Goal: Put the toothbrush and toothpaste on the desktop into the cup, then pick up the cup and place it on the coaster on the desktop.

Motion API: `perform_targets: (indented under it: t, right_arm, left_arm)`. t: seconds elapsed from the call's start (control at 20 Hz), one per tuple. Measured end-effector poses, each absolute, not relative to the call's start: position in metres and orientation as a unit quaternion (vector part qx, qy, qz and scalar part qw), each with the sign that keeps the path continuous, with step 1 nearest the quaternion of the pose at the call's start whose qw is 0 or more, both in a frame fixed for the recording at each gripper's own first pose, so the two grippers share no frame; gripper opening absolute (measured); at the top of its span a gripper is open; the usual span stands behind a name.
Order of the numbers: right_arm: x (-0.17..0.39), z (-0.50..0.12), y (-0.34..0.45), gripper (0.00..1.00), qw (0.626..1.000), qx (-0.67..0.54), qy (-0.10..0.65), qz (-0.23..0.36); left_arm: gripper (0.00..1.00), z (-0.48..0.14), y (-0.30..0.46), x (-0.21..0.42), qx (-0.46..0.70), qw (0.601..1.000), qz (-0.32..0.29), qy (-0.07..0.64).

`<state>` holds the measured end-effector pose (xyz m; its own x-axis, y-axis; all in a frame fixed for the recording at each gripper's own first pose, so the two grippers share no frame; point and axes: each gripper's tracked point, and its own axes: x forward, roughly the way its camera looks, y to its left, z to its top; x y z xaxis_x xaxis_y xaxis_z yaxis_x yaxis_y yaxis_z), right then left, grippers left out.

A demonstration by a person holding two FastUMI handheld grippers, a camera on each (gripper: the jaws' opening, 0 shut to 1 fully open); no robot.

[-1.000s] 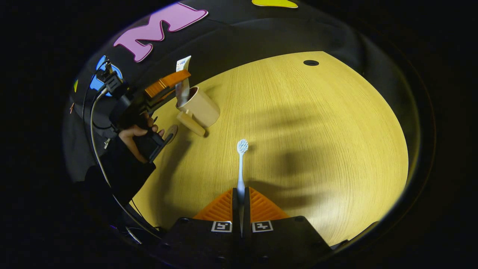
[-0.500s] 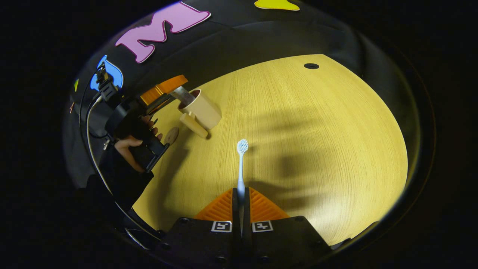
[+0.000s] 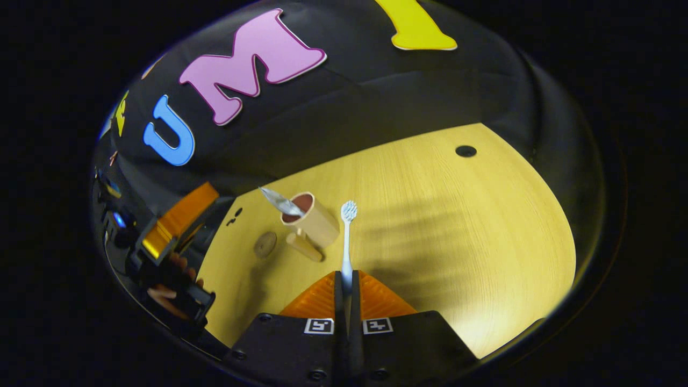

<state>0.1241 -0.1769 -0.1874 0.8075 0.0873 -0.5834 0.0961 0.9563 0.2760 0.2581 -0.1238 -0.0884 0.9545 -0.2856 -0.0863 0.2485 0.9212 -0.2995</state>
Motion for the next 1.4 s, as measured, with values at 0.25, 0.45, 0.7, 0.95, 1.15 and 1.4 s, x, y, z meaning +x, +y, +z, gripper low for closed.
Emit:
perform_targets:
  t: [0.25,0.45,0.7,0.95,1.15,1.4]
  right_arm:
    - [0.184,-0.152,-0.158,0.05,0.967,0.125,0.219,0.02]
    - [0.218,-0.151,-0.146,0.05,0.973,0.123,0.193,0.025]
    - [0.253,-0.125,-0.141,0.05,0.986,0.1,0.13,0.022]
    - [0.288,-0.122,-0.126,0.05,0.992,0.083,0.093,0.037]
    - [0.311,-0.14,-0.115,0.05,0.993,0.08,0.077,0.05]
    - [0.318,-0.168,-0.114,0.04,0.995,0.056,0.074,0.043]
  left_arm:
    - [0.95,-0.105,-0.071,0.218,-0.167,0.978,-0.09,0.084]
    - [0.95,-0.122,-0.041,0.196,-0.169,0.979,-0.064,0.096]
    - [0.95,-0.149,-0.027,0.172,-0.126,0.983,-0.057,0.123]
    - [0.95,-0.175,-0.03,0.152,-0.128,0.977,-0.062,0.156]
    - [0.95,-0.188,-0.031,0.151,-0.128,0.975,-0.064,0.169]
    - [0.95,-0.198,-0.032,0.149,-0.12,0.974,-0.068,0.181]
